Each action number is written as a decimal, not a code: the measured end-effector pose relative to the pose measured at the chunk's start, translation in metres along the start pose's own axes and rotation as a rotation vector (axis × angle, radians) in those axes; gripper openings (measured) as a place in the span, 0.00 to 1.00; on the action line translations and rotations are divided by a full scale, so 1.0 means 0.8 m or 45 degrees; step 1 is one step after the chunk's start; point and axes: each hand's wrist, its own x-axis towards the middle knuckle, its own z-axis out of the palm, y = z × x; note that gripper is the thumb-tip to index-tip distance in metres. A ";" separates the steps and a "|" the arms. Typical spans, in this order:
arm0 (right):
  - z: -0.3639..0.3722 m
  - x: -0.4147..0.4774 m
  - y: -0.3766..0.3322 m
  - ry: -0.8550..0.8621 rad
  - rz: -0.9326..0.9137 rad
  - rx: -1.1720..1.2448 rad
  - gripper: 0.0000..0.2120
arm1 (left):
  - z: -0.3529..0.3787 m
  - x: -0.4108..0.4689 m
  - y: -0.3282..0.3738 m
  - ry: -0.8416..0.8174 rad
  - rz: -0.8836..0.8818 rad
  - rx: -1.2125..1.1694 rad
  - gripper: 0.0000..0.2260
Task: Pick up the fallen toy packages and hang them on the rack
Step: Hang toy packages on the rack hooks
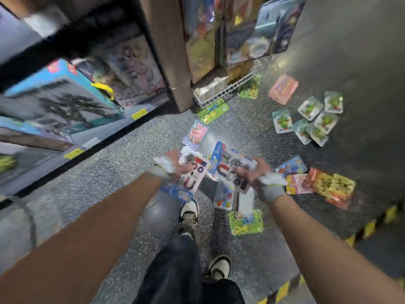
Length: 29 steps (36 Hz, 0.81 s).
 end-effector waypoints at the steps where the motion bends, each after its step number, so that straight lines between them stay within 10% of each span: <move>1: -0.022 -0.030 -0.015 0.029 -0.038 -0.018 0.34 | -0.019 -0.034 0.013 0.022 0.024 0.006 0.26; 15: -0.167 -0.283 -0.115 0.074 -0.227 -0.054 0.39 | -0.138 -0.279 0.087 0.312 0.123 -0.158 0.23; 29: -0.255 -0.387 -0.211 0.288 -0.552 -0.003 0.18 | -0.249 -0.382 0.151 0.564 0.189 -0.192 0.12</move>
